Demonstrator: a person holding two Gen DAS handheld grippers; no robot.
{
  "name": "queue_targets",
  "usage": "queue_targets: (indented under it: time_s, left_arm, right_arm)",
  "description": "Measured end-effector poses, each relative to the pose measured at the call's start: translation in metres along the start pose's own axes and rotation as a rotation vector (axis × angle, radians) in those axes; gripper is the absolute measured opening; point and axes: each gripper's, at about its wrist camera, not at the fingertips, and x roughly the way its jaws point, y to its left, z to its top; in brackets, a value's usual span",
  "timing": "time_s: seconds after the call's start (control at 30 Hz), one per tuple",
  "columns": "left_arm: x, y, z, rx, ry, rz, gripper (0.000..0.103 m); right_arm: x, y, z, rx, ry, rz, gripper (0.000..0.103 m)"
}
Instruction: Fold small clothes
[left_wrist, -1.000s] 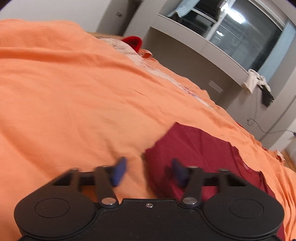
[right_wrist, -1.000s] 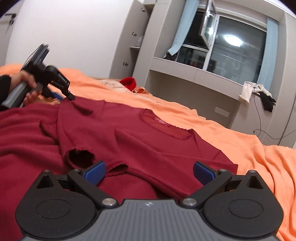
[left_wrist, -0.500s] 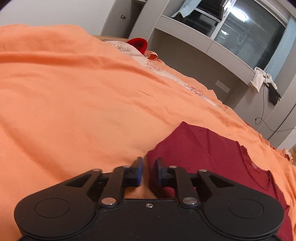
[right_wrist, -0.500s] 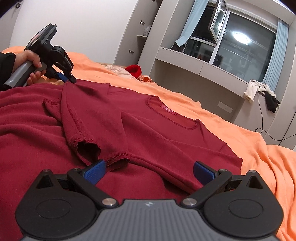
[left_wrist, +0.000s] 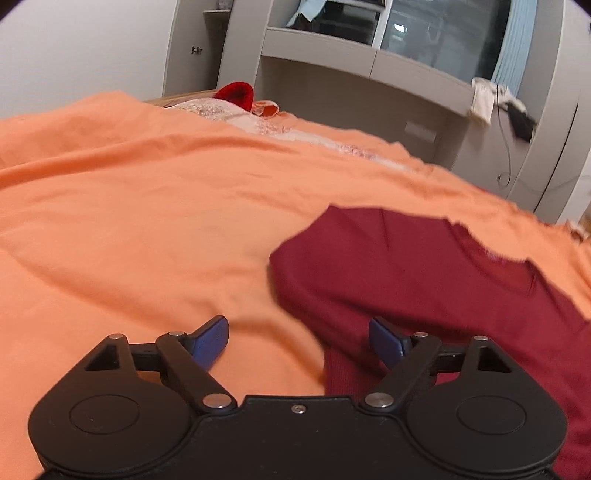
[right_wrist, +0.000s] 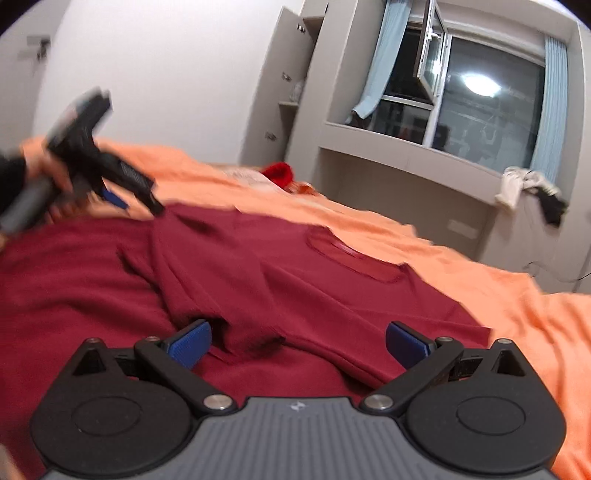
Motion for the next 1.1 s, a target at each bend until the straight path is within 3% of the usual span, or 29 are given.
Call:
queue_targets:
  time_s: [0.1, 0.17, 0.3, 0.37, 0.4, 0.53, 0.7, 0.8, 0.87, 0.93, 1.07, 1.1]
  left_arm:
    - [-0.003, 0.007, -0.003, -0.022, 0.002, -0.009, 0.085]
    - [-0.004, 0.012, -0.004, -0.043, 0.001, -0.021, 0.085]
    - [-0.006, 0.017, -0.006, -0.059, 0.000, -0.034, 0.086]
    - [-0.007, 0.018, -0.007, -0.053, 0.000, -0.037, 0.086]
    - [-0.008, 0.018, -0.007, -0.050, 0.001, -0.041, 0.086]
    - [-0.009, 0.022, -0.008, -0.055, 0.006, -0.057, 0.086]
    - [-0.010, 0.025, -0.007, -0.056, 0.011, -0.064, 0.086]
    - [-0.012, 0.027, -0.006, -0.048, 0.016, -0.063, 0.086]
    - [-0.019, 0.027, -0.009, -0.046, 0.016, -0.060, 0.087]
    - [-0.029, 0.027, -0.014, -0.038, 0.007, -0.068, 0.089]
    - [-0.055, 0.024, -0.032, 0.014, -0.022, -0.075, 0.096]
    - [-0.062, 0.022, -0.039, 0.030, -0.030, -0.072, 0.097]
  right_arm:
    - [-0.005, 0.002, 0.014, 0.044, -0.039, 0.078, 0.102]
    - [-0.001, 0.009, 0.022, 0.036, -0.035, 0.111, 0.097]
    - [0.019, 0.030, 0.027, -0.037, 0.040, 0.121, 0.067]
    - [0.030, 0.037, 0.024, -0.055, 0.077, 0.120, 0.042]
    - [0.033, 0.039, 0.023, -0.060, 0.090, 0.127, 0.023]
    - [0.027, 0.054, 0.020, -0.162, 0.078, 0.133, 0.012]
    - [0.015, 0.095, 0.003, -0.467, 0.054, 0.076, 0.011]
    - [0.014, 0.099, -0.008, -0.469, 0.058, 0.068, 0.015]
    - [0.006, 0.091, -0.008, -0.402, 0.053, 0.075, 0.033]
    - [-0.005, 0.082, -0.008, -0.324, 0.028, 0.067, 0.069]
    - [-0.033, 0.067, -0.014, -0.206, -0.012, 0.049, 0.083]
    - [-0.042, 0.063, -0.017, -0.181, -0.020, 0.049, 0.093]
